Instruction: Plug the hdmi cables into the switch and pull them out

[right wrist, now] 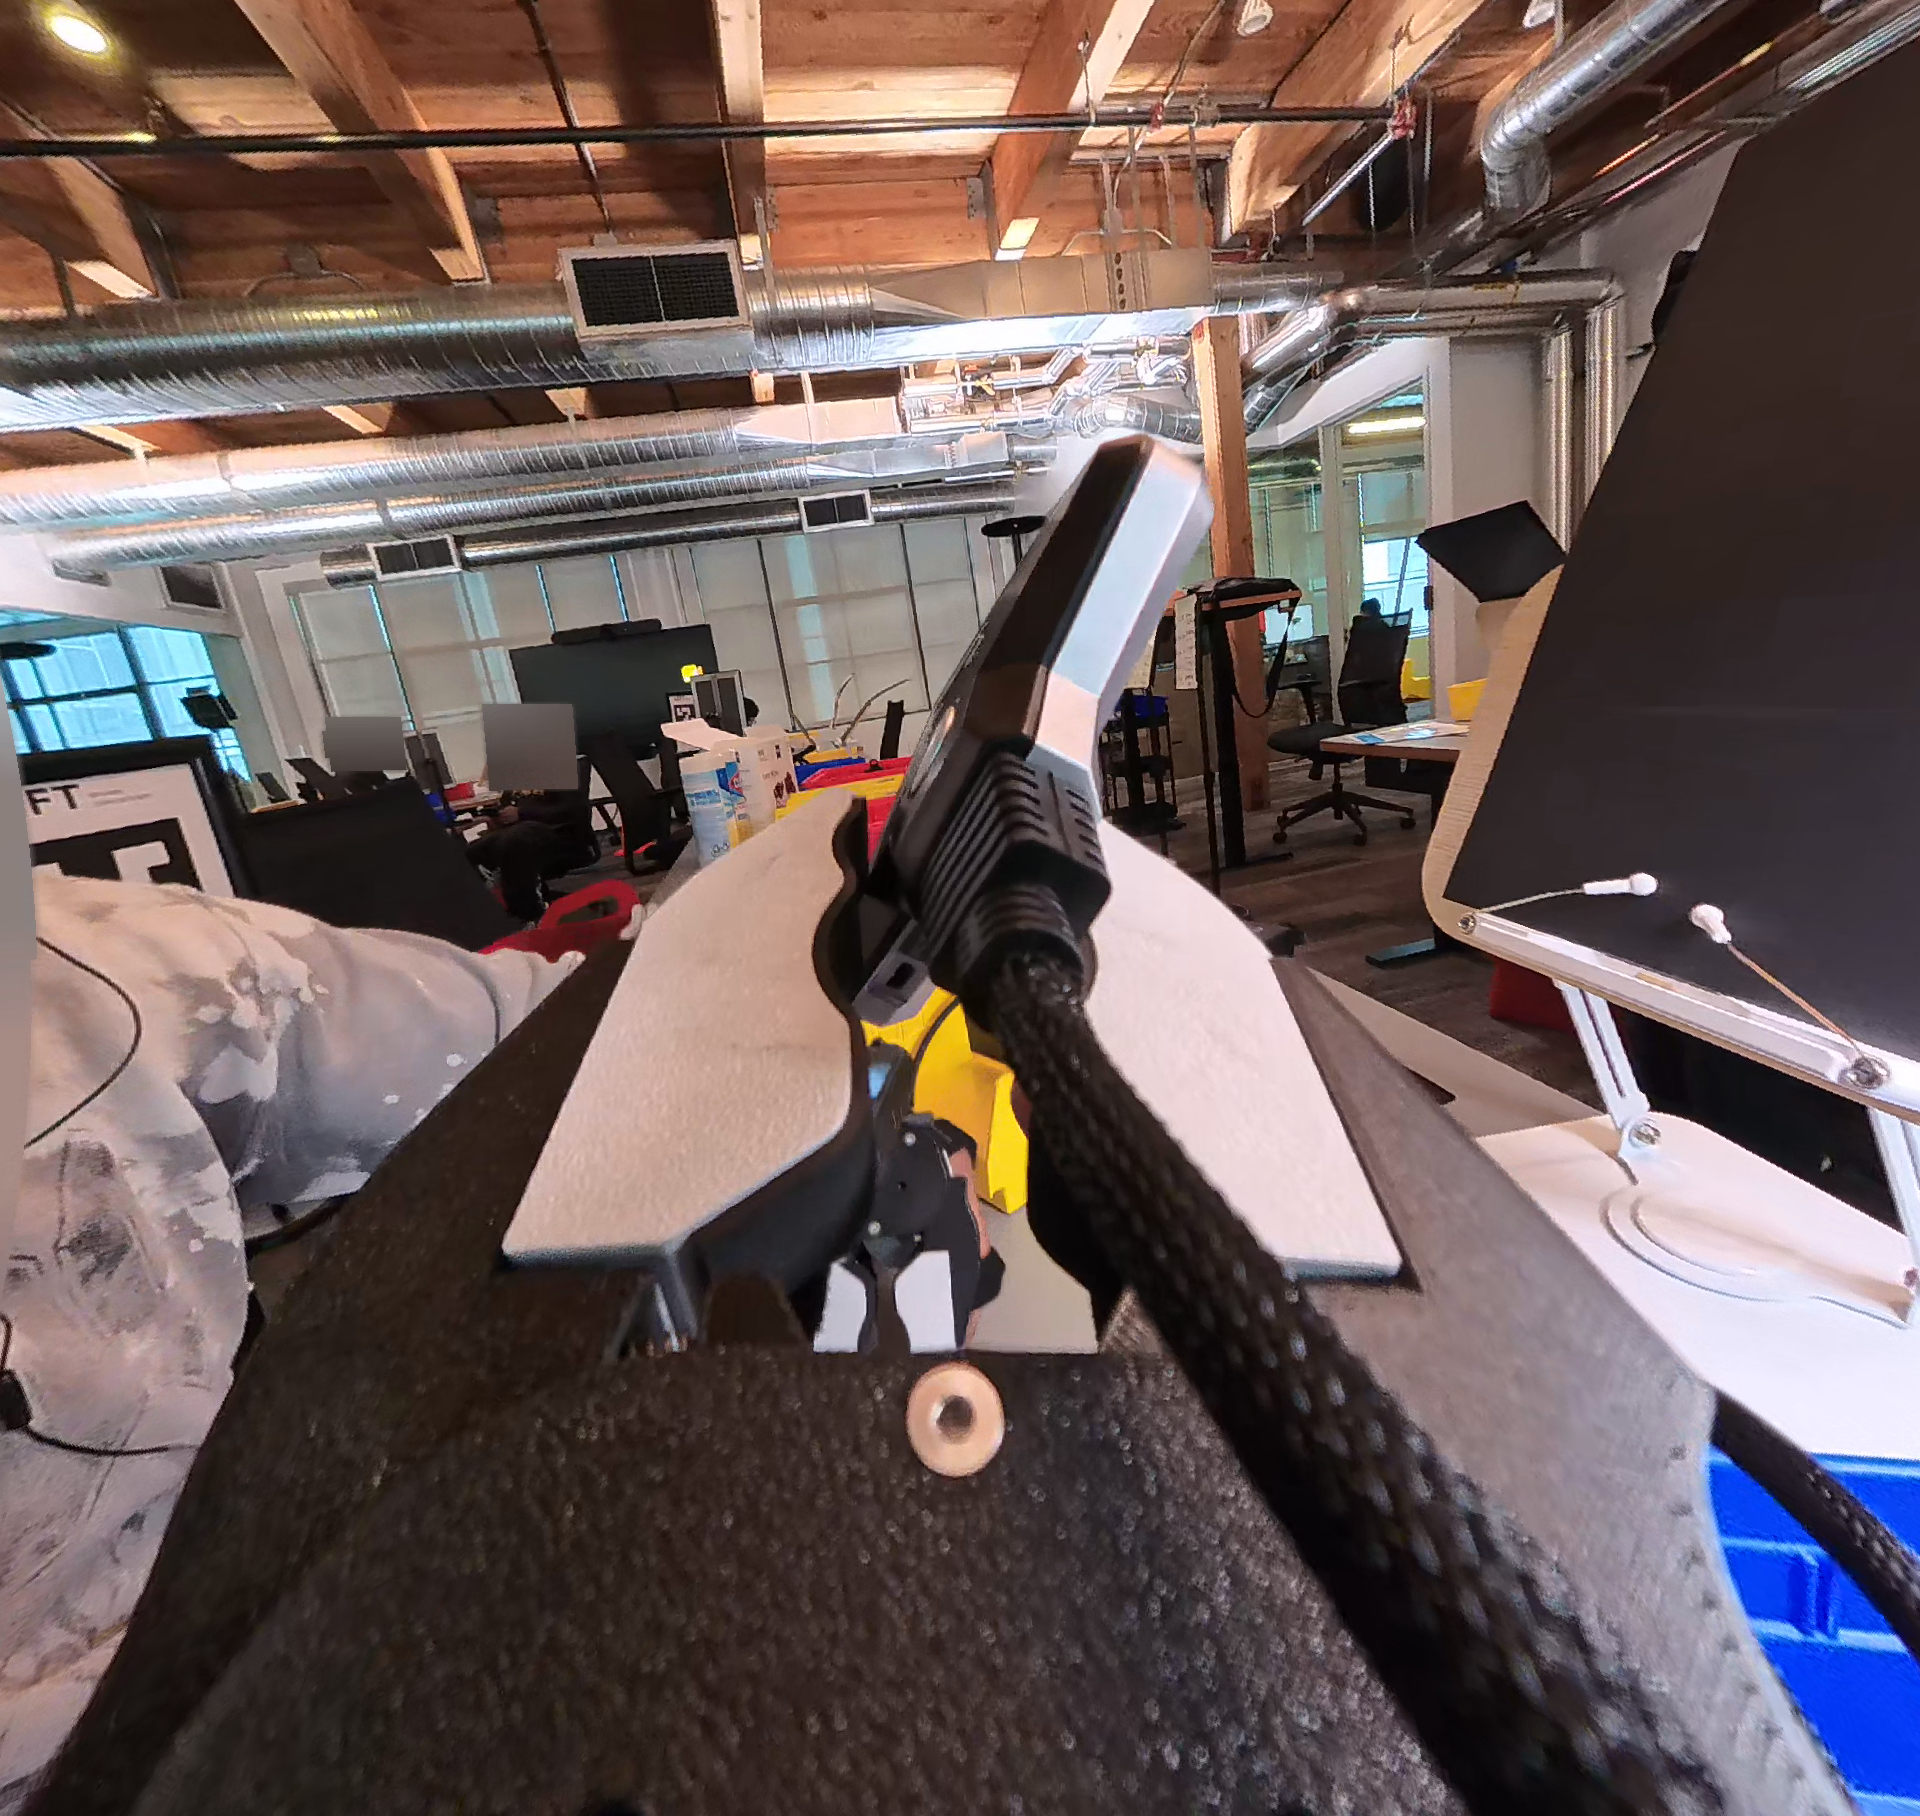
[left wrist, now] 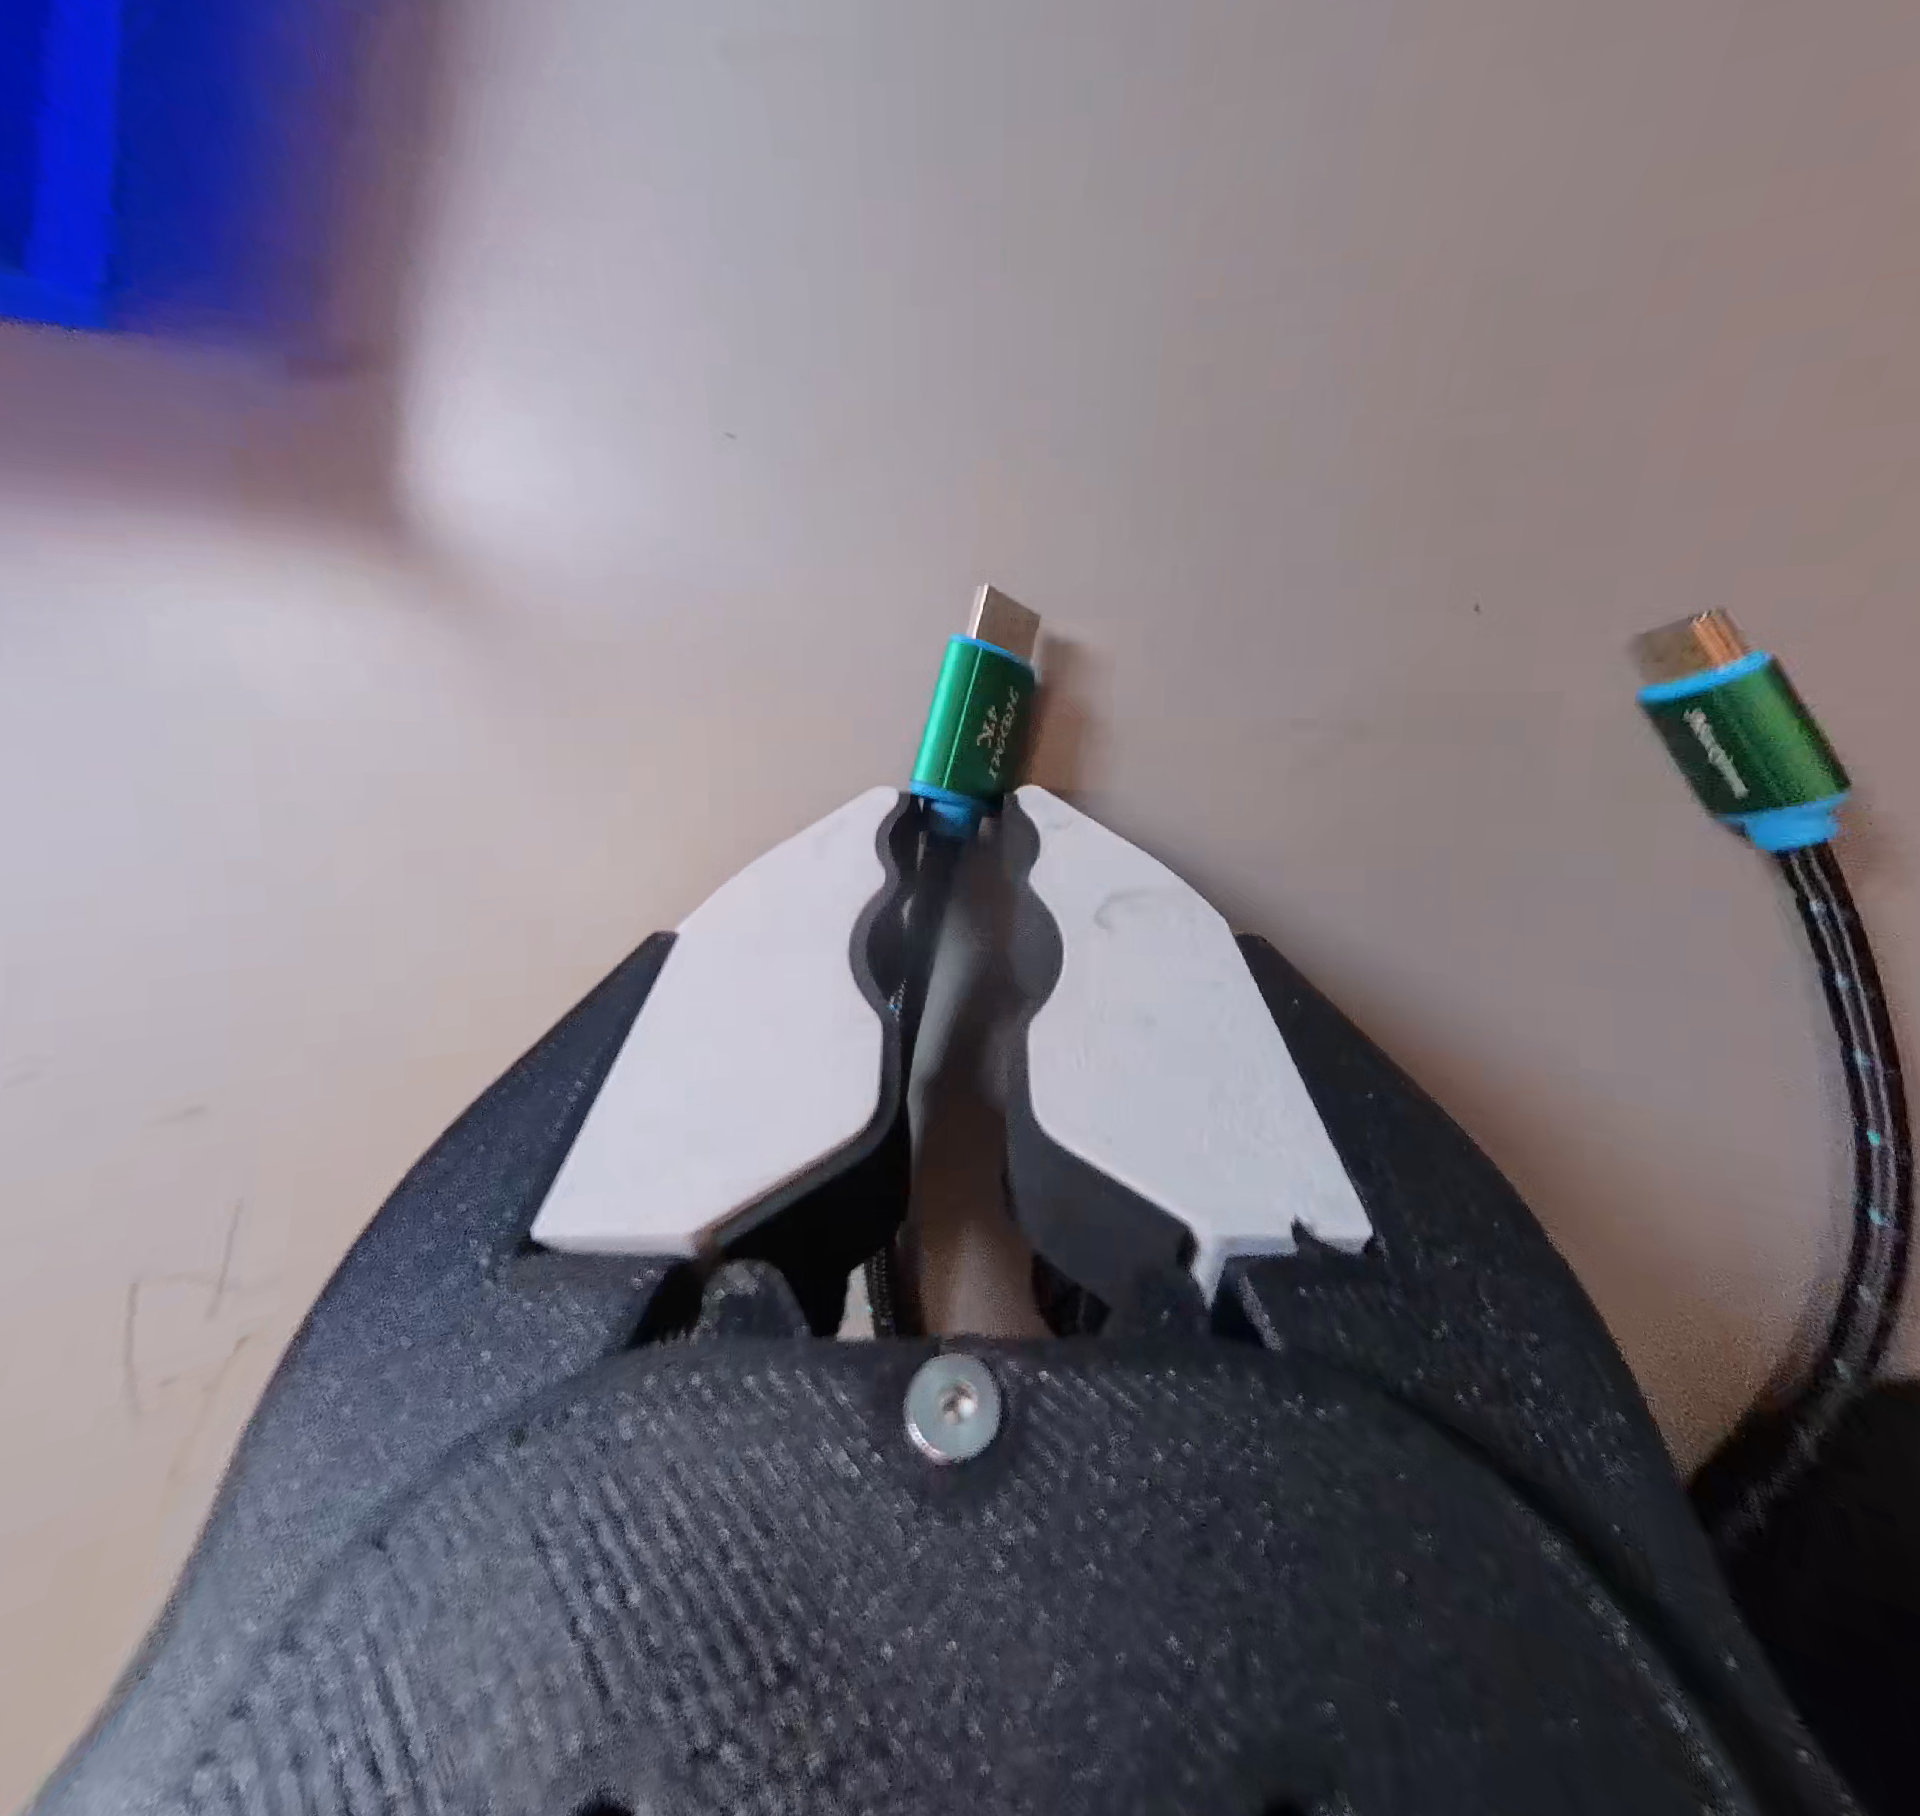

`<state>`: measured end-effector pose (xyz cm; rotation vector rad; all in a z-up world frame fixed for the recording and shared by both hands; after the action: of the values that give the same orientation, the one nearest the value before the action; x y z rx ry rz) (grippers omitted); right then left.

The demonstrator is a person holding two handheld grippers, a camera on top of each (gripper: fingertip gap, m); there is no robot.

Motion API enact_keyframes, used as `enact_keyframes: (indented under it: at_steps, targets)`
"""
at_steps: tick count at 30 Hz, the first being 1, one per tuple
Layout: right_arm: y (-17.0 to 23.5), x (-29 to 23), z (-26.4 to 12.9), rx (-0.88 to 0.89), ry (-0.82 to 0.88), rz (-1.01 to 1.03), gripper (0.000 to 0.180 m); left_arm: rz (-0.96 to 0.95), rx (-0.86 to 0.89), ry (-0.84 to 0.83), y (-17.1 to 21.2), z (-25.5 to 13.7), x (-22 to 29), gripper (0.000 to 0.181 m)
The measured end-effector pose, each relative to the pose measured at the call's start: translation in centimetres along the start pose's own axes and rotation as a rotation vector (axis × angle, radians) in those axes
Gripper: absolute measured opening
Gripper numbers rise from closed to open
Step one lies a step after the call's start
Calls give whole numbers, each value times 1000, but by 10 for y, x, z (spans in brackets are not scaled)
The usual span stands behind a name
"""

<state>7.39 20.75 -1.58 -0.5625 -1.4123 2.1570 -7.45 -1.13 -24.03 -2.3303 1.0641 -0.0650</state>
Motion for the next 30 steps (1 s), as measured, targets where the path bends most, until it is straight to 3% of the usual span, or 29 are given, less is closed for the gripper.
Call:
enact_keyframes:
  at_steps: [4,9,13,16,24,30]
  targets:
    - [8,2,2,-47,-34,11,30,-136,125,-93,-1,-24,-2,15]
    - [28,-3,7,-210,-159,13,30,-320,362,-234,7,-98,-2,14]
    - [48,-6,15,-360,-232,30,30,-367,479,-219,6,-157,13,11]
    - [65,-10,25,-481,-288,49,29,-377,532,-213,-11,-178,17,11]
    - [90,-12,45,-558,-386,111,28,-467,489,-45,-71,-157,-13,11]
    - [101,-6,41,-638,-350,122,28,-494,420,40,-79,-125,-25,11]
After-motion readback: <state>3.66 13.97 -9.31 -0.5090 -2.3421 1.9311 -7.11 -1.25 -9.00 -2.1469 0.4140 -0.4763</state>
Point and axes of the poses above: each gripper's, where its closed fingertips meet, z out along the fingers, y out of its underside, x = y × z across the jaws, the point moved 8 cm from there along -z, back along the fingers, and after that the axes turned 12 degrees about -y, right-handed, at the moved point
